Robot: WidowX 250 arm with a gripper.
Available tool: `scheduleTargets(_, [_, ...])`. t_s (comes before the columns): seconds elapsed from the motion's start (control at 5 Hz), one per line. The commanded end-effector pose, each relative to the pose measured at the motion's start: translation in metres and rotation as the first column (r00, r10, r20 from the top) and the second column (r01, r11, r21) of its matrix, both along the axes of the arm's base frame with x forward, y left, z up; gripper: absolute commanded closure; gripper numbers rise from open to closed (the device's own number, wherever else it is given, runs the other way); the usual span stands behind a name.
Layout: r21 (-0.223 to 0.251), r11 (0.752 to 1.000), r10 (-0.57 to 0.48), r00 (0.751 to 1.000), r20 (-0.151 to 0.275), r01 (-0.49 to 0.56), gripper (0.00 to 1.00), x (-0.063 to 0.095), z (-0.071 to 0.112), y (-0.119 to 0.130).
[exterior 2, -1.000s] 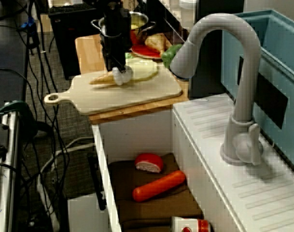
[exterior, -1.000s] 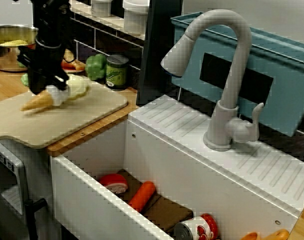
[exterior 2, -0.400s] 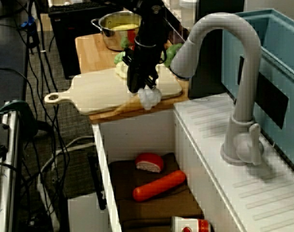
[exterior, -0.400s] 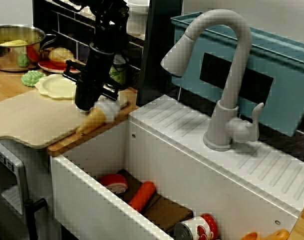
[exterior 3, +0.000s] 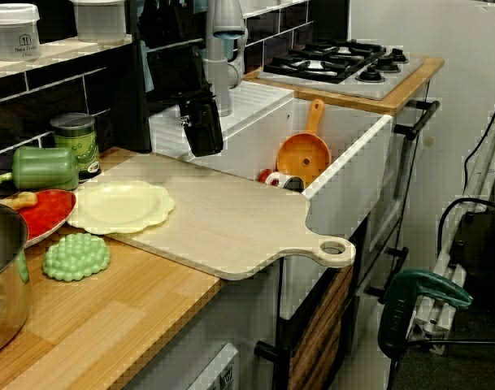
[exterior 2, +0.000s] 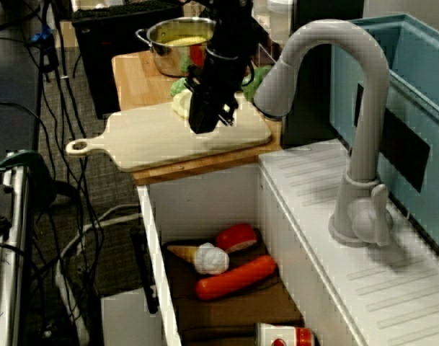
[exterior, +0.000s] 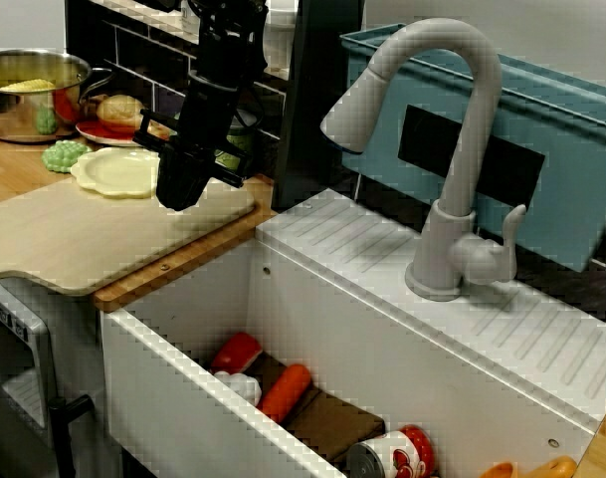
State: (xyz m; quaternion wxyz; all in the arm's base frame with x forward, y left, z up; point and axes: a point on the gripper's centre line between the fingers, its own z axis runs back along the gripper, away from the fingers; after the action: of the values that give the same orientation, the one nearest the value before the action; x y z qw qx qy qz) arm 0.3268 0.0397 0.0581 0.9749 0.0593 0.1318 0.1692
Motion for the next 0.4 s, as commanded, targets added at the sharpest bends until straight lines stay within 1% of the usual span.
scheduleTargets(0.0, [0.007,1.000,0.003,0.983,0.184,-0.004,1.00,-0.003,0.044,0.038])
scheduleTargets(0.2, [0.051,0.998,0.006,0.960,0.279,-0.021,0.17,-0.011,0.048,0.062])
